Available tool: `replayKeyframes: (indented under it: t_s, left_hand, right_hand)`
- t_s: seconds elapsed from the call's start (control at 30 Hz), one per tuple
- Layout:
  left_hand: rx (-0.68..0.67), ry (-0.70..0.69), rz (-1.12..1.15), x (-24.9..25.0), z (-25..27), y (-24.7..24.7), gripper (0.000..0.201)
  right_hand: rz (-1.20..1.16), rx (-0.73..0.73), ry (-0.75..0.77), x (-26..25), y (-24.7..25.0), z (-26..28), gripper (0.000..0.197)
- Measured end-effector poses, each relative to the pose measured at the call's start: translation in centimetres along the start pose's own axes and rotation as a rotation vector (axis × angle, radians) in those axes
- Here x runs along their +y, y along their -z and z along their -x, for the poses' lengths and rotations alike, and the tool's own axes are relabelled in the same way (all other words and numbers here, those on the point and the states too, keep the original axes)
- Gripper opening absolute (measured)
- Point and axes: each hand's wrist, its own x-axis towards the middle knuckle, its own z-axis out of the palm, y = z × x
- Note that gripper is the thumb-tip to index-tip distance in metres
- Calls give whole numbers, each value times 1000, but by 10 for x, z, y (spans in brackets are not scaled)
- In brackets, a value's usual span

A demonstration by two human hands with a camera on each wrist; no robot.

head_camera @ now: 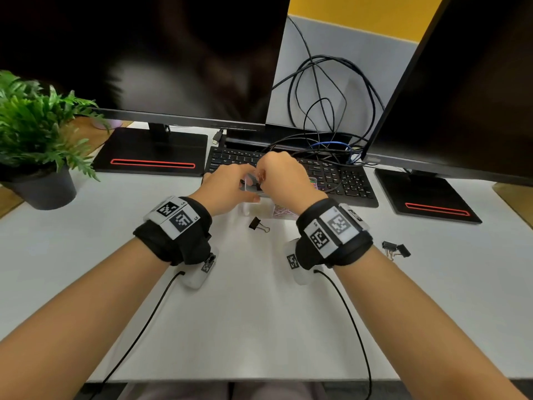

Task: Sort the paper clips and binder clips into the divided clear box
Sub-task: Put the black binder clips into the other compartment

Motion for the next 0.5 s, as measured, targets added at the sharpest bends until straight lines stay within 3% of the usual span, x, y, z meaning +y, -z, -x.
replayKeyframes:
  t_s: [0.13, 0.23, 0.33, 0.37, 0.5]
  left_hand:
    - [3, -5, -16, 1, 1, 1, 45]
    - [12, 0, -54, 1, 1, 1, 51]
    - [13, -4, -68, 0, 0, 0, 51]
    - [10, -3, -70, 0, -1, 0, 51]
    - [7, 3, -76, -1, -3, 0, 50]
  right_hand:
    - [-84, -24, -8, 9, -3, 1, 20]
    - [-232, 146, -89, 28, 15, 7, 27]
    - [-342, 329, -285, 66, 32, 11, 29]
    - [-328, 317, -359, 80, 35, 10, 28]
    - [-104, -46, -554, 122, 25, 12, 18]
